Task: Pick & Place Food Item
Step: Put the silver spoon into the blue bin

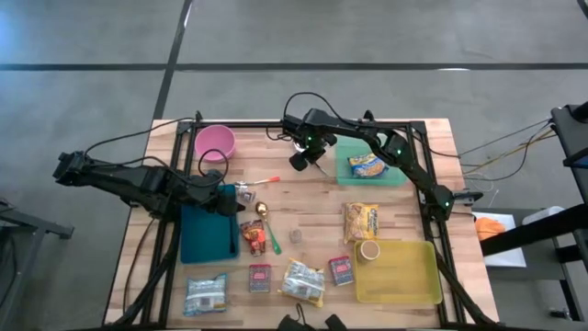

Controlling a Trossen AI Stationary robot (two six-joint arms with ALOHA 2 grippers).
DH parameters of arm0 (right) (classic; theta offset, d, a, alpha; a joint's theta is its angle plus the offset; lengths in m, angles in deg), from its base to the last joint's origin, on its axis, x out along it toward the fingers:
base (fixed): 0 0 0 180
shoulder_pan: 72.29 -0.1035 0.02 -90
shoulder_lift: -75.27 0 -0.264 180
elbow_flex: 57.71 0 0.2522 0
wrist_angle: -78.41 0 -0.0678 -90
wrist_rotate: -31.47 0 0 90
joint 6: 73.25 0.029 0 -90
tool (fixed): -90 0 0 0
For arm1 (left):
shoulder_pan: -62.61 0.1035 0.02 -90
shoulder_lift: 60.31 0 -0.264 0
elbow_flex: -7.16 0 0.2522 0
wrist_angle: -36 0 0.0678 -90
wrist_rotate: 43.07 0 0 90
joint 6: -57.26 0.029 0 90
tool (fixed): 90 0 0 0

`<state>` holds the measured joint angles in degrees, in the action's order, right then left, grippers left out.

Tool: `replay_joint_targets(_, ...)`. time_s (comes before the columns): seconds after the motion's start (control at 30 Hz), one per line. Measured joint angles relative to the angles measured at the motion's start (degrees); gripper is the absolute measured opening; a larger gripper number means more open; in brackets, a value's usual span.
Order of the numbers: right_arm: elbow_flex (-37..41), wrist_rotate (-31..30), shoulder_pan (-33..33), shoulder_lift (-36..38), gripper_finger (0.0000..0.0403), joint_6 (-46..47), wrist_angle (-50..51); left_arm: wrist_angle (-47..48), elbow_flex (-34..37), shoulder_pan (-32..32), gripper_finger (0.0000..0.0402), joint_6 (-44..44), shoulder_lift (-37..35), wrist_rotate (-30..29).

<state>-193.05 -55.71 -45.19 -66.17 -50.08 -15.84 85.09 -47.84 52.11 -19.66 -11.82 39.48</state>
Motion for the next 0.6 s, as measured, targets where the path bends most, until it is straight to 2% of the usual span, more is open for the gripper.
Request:
replay_joint_targets(0.43, 0.07, 3.74, -0.23, 3.15, 0.0019, -1.58, -0.60, 0.04, 0.00, 0.00, 0.0275, -0.04, 0.00, 0.02)
replay_joint_targets(0.6, 0.07, 8.20, -0.33, 4.95, 0.0019, -4.13, -0.40, 0.04, 0.00, 0.00, 0.0275, -0.20, 0.00, 0.05)
